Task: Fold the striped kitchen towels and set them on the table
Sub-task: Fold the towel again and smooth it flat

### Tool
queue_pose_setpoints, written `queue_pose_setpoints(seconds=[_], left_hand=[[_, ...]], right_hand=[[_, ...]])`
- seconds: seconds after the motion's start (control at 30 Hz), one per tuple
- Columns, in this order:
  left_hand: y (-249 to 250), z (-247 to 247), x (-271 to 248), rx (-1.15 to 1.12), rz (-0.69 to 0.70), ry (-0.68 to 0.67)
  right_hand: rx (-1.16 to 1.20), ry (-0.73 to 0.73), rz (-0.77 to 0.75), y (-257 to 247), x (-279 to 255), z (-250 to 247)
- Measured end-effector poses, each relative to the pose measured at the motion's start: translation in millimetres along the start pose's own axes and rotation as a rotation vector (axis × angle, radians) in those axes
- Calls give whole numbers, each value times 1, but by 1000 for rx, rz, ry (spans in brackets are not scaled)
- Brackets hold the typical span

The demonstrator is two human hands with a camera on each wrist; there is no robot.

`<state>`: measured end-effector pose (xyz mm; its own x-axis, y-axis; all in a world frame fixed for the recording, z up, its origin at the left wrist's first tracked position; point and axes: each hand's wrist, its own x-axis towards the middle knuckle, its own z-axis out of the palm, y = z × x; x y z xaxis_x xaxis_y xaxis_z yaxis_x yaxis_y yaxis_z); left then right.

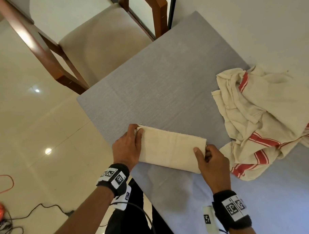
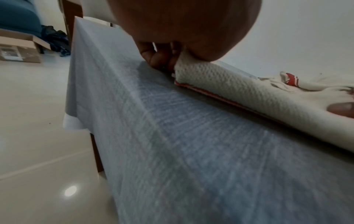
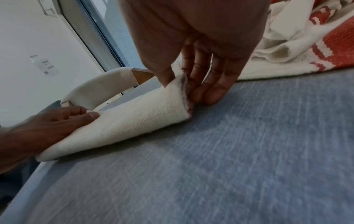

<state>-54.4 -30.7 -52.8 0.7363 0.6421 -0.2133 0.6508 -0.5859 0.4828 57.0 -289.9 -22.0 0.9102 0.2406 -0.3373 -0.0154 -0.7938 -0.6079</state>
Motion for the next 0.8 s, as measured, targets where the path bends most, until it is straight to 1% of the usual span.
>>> queue_pose_setpoints(seconds=[0.13,0.17,0.2,0.23,0.27,0.3,0.33,0.37,0.4,0.43,0.47,0.5,0.53,0.6,0.73,0.8], left_hand=[[1,1,-2,-40,-53,23],[2,0,-3,-55,-43,49],[3,-1,-3,-52,-7,101],[5,-2,-5,-16,60,168],[8,-2,-9,33,143,224],[13,-2,-15,62,240,251],[18,1,-21,64,346,229],[22,5,-29,64,438,160],[25,13,-36,79,501,63],[25,21,-43,112,533,-56],[24,28,-49,148,532,-157],[22,33,-51,175,512,-207],[20,35,-50,200,488,-223],[18,35,-46,261,466,-225],[10,34,-40,315,502,-224],[0,30,-36,326,496,-222]], right_hand=[[62,65,84,-2,-6,7],[88,86,96,-4,-9,7],[74,132,65,-4,-12,8],[12,206,-31,-5,-14,9],[-66,291,-179,-7,-19,12],[-124,358,-342,-10,-25,17],[-147,376,-475,-15,-31,25],[-156,336,-555,-22,-35,35],[-180,245,-593,-28,-38,50],[-225,121,-596,-32,-40,66],[-287,4,-573,-36,-43,82],[-354,-65,-546,-38,-43,94],[-400,-96,-517,-37,-41,102],[-446,-111,-467,-33,-34,104],[-528,-87,-511,-14,-27,88],[-557,-79,-506,-11,-27,86]])
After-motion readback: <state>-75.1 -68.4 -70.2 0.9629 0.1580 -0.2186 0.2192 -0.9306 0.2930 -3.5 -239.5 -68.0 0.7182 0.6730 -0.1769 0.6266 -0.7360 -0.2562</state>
